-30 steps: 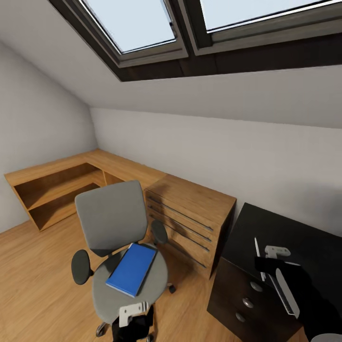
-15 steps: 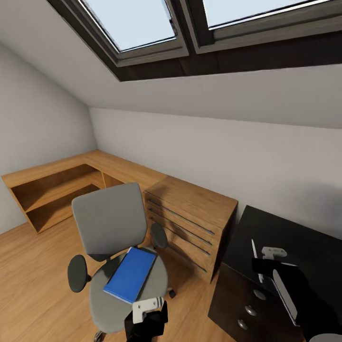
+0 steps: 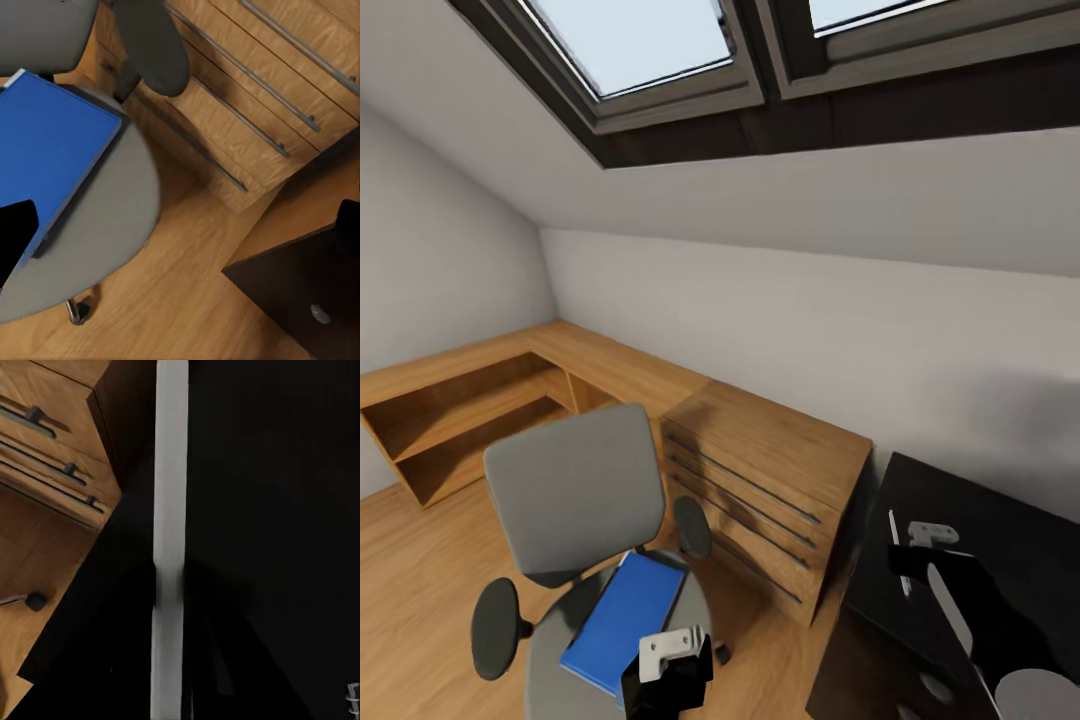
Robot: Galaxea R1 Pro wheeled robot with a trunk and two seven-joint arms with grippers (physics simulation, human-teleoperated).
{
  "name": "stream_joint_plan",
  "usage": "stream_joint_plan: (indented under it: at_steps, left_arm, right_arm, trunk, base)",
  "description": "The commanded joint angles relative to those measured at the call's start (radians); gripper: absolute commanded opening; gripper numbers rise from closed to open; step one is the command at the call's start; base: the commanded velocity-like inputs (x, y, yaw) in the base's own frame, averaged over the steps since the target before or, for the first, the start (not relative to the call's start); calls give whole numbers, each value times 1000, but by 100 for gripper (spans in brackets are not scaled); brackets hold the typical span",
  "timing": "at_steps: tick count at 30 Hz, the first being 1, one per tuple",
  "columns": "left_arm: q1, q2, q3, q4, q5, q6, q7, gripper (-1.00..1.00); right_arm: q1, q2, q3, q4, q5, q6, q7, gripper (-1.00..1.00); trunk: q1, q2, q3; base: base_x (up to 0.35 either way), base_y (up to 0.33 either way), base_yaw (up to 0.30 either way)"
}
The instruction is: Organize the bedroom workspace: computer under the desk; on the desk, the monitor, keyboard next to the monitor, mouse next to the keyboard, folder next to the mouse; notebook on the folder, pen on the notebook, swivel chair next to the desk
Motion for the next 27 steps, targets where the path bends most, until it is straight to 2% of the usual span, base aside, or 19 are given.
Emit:
stream_joint_plan:
  at_steps: [1,10,14,15,20,23,25,27]
  left_arm:
    - [0,0,-1,-2,5,4,6,100]
    - [0,0,-14,-1,4,5,6,100]
    - [0,0,-33,-2,3,4,8,100]
    - [0,1,-37,-2,3,4,9,100]
    - [0,2,-42,-2,3,4,9,100]
    - [0,5,-44,-3,3,4,9,100]
    - [0,8,-44,-4,4,4,10,100]
    - [0,8,-45,-4,4,4,10,100]
  right_arm:
    - [-5,0,-1,9,-9,-1,0,-100]
    - [-56,-1,-1,119,23,-51,0,-100]
    - [-102,-1,-2,223,53,-110,-2,-100]
    - [-127,-2,-1,276,62,-133,-2,-100]
    - [-206,-3,-2,430,79,-189,-5,-100]
    - [-240,-5,-2,496,83,-212,-8,-100]
    - [-260,-18,-2,536,84,-221,-30,-100]
    - [-263,-21,-3,543,84,-220,-48,-100]
  trunk:
    - [1,-1,-1]
    - [1,-1,-1]
    - [1,-1,-1]
    - [1,-1,-1]
    - [1,-1,-1]
    - [1,-1,-1]
    - [1,-1,-1]
    - [1,-1,-1]
  base:
    - [279,0,0]
    - [96,0,0]
    - [15,0,0]
    - [7,0,0]
    - [3,0,0]
    - [1,0,0]
    - [0,0,0]
    - [0,0,0]
